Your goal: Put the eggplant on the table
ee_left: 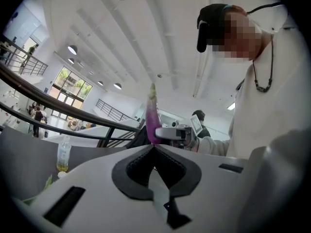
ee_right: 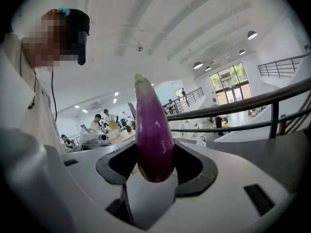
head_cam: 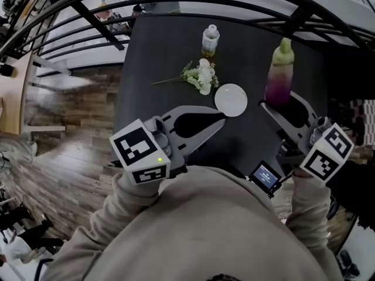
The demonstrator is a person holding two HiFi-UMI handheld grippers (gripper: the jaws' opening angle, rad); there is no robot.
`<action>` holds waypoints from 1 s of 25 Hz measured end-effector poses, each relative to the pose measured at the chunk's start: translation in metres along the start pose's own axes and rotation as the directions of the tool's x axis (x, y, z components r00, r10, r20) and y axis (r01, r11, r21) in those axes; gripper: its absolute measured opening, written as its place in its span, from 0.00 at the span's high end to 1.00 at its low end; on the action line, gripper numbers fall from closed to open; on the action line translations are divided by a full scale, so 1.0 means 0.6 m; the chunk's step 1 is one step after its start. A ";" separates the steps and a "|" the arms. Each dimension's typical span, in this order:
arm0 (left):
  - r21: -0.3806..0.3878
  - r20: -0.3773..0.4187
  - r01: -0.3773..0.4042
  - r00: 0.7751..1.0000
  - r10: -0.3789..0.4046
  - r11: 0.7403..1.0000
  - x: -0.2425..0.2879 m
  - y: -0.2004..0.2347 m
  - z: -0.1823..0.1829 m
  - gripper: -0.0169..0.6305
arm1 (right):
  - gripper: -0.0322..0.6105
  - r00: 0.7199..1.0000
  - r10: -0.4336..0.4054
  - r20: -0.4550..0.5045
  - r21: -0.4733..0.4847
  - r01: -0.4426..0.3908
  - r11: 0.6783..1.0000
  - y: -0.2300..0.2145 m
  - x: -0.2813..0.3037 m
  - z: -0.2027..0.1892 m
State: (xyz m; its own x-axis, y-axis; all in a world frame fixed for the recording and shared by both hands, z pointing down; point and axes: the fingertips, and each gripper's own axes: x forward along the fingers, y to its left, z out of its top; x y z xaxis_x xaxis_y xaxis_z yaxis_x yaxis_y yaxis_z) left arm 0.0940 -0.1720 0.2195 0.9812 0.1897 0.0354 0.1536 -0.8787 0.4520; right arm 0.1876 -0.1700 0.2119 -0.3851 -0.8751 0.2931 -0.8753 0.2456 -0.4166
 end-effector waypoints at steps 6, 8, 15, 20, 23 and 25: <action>-0.027 0.015 -0.040 0.999 0.041 0.999 -0.020 0.004 -0.012 0.96 | 0.58 0.999 0.018 -0.046 0.010 -0.017 1.000 -0.009 0.028 -0.016; -0.035 0.020 -0.056 0.998 0.057 0.998 -0.027 0.007 -0.016 0.96 | 0.58 0.998 0.023 -0.064 0.003 -0.023 1.000 -0.011 0.037 -0.023; -0.057 0.031 -0.109 0.993 0.111 0.992 -0.048 0.015 -0.030 0.96 | 0.58 0.992 0.047 -0.120 0.012 -0.046 0.999 -0.019 0.059 -0.049; -0.070 0.038 -0.140 0.989 0.143 0.988 -0.058 0.015 -0.048 0.96 | 0.58 0.987 0.068 -0.146 0.021 -0.065 0.998 -0.033 0.078 -0.069; -0.082 0.041 -0.167 0.984 0.171 0.983 -0.070 0.017 -0.060 0.96 | 0.58 0.983 0.078 -0.167 0.028 -0.074 0.997 -0.045 0.096 -0.086; -0.089 0.045 -0.191 0.980 0.196 0.978 -0.082 0.017 -0.065 0.96 | 0.58 0.980 0.082 -0.184 0.034 -0.077 0.996 -0.053 0.108 -0.098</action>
State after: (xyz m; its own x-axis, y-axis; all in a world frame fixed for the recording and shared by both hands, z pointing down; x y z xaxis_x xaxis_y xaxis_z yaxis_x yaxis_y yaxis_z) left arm 0.0430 -0.1731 0.2569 0.9965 -0.0059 0.0830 -0.0479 -0.8562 0.5144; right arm 0.1730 -0.2099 0.2948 -0.5027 -0.7603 0.4114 -0.8327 0.2981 -0.4666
